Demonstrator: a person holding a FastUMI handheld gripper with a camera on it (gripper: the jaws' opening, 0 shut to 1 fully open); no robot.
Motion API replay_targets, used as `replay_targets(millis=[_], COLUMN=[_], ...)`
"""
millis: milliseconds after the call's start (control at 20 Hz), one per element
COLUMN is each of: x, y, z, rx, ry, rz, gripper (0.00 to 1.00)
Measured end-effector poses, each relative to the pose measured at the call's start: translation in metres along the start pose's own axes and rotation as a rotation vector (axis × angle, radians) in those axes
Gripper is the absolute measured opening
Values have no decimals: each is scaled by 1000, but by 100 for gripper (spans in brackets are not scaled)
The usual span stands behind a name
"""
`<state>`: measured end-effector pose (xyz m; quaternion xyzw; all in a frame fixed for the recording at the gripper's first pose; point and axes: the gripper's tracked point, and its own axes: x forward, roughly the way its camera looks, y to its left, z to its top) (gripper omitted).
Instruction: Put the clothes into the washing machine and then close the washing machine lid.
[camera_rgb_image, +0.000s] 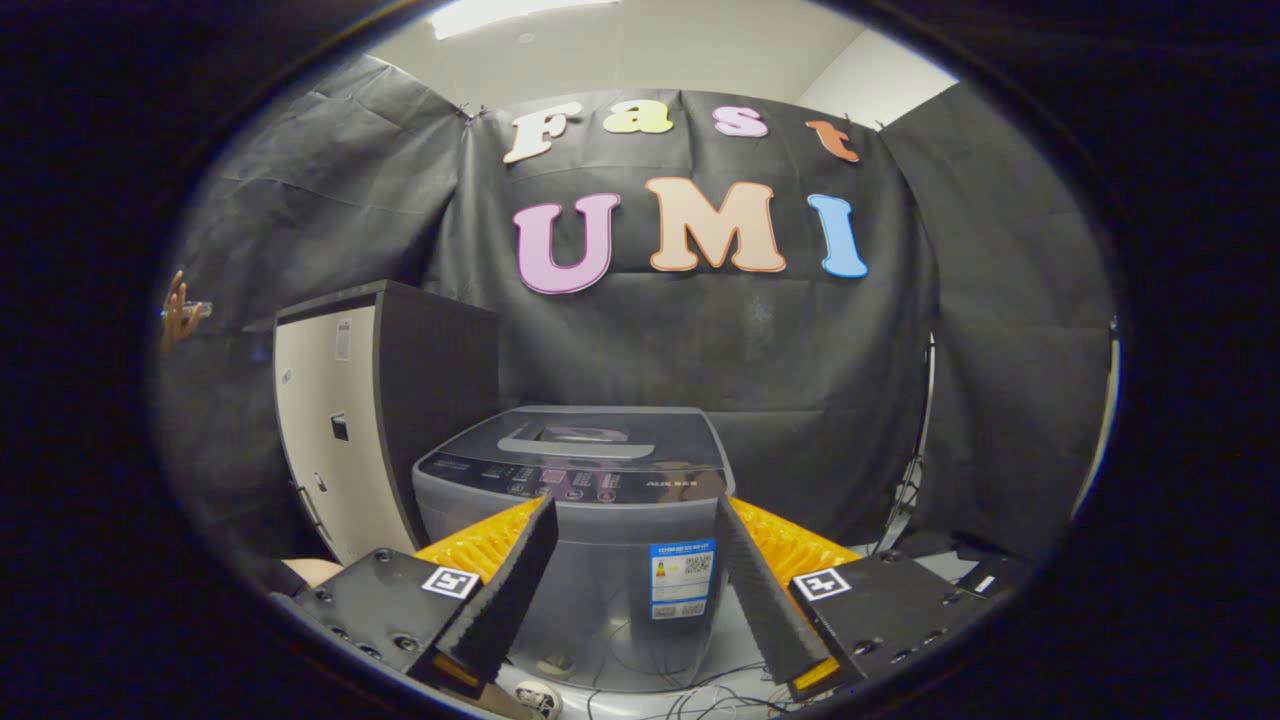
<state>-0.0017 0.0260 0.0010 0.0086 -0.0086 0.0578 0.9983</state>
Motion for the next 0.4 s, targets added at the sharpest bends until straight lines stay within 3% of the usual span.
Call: replay_targets(millis=[400], x=[1], y=[0], z=[0], rx=[0], ry=[0], rz=[0], gripper=[98])
